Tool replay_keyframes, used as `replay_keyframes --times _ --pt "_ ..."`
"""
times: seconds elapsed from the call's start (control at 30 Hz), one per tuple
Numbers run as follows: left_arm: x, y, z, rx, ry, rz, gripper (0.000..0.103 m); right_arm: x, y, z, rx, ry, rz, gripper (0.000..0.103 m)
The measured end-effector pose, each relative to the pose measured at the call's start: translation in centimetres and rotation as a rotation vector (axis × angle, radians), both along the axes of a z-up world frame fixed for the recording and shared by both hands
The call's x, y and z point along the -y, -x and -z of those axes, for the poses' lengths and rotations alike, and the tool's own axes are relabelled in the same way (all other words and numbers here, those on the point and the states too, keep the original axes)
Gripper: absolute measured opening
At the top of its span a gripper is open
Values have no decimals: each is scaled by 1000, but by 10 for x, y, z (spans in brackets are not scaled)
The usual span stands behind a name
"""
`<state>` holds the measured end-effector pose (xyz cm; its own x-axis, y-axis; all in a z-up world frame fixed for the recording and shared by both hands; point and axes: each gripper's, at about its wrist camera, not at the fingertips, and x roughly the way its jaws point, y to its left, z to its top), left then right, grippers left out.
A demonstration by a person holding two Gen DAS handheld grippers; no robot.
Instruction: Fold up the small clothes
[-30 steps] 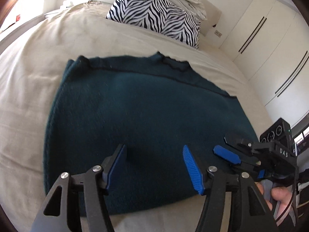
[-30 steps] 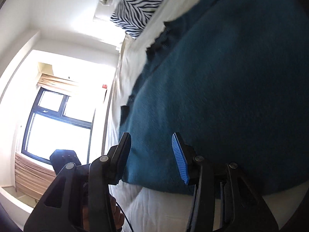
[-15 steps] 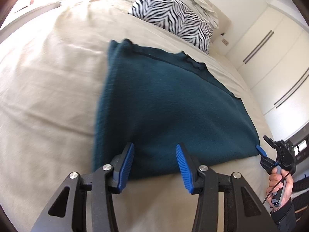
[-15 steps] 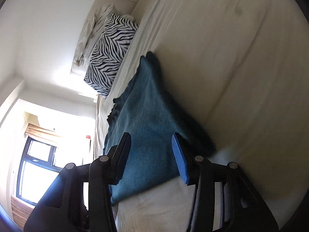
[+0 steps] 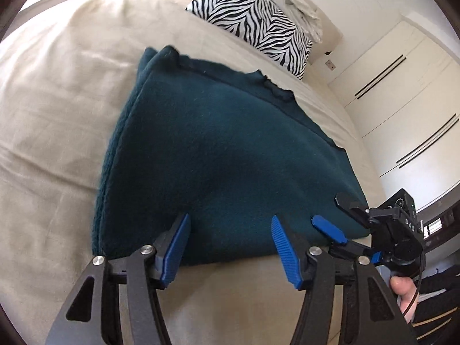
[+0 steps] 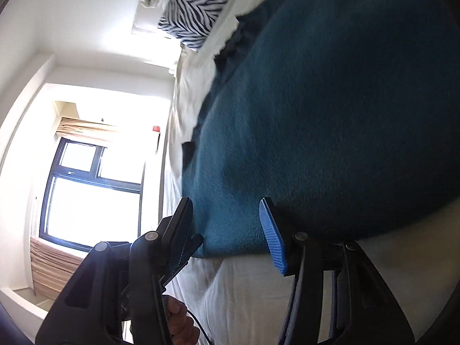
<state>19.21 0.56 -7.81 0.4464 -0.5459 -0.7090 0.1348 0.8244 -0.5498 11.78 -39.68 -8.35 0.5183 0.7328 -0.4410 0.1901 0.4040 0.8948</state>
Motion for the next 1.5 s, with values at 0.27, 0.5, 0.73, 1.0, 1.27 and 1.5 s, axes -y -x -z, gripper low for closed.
replay_keyframes --times 0.27,0.5,0.73,1.0,1.27,1.5 --pt "-50 16 -9 31 54 -69 56 80 30 -2 25 13 153 46" --pt "-91 7 -13 13 120 -192 64 119 50 -41 79 77 231 54" --pt "-83 -33 14 -113 242 -140 64 52 21 -62 110 70 88 54" --pt "-82 -70 23 -209 366 -122 64 -5 -37 -62 105 55 -48 54" --pt "-77 -72 40 -264 446 -113 18 -46 -89 -39 30 58 -127 54" --pt "-80 -69 35 -242 430 -110 11 -50 -104 -9 35 44 -137 51"
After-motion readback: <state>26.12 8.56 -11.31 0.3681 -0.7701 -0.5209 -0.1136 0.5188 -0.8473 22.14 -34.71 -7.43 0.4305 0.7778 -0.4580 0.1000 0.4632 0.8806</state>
